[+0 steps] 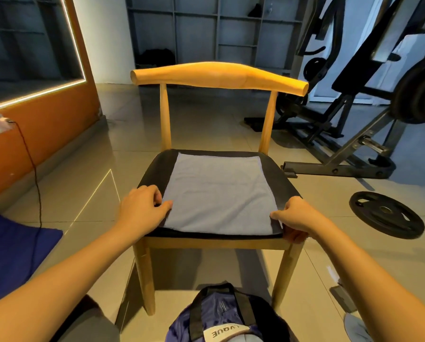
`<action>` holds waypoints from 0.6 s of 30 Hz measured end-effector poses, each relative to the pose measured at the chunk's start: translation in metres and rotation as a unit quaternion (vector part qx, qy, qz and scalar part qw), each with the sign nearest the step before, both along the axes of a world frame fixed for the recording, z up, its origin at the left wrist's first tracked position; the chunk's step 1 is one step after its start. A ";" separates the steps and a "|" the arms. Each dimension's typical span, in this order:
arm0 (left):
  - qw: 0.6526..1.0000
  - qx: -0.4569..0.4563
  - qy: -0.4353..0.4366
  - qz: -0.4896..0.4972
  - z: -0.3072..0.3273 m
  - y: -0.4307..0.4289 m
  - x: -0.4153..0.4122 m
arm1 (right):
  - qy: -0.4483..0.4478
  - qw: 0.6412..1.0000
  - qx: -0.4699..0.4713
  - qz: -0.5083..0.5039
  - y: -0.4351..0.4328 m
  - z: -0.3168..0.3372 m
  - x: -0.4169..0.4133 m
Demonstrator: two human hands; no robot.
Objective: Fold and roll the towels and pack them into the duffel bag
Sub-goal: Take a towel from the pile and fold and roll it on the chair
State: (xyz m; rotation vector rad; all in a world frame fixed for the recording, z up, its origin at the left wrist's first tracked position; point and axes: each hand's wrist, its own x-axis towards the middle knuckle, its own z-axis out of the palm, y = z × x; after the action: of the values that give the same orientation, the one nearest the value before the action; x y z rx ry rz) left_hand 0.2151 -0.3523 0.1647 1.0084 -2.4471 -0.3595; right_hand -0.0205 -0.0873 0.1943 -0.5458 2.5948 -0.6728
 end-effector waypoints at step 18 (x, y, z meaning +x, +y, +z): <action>0.954 0.256 0.117 0.106 -0.010 0.026 0.027 | -0.140 0.933 -0.291 -0.160 0.039 -0.018 0.029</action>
State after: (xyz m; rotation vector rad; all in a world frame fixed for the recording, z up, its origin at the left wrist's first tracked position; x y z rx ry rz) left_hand 0.2426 -0.3261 0.1544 1.3343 -2.0456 -1.0120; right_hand 0.0087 -0.0479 0.1764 -0.1627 2.2072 -1.5325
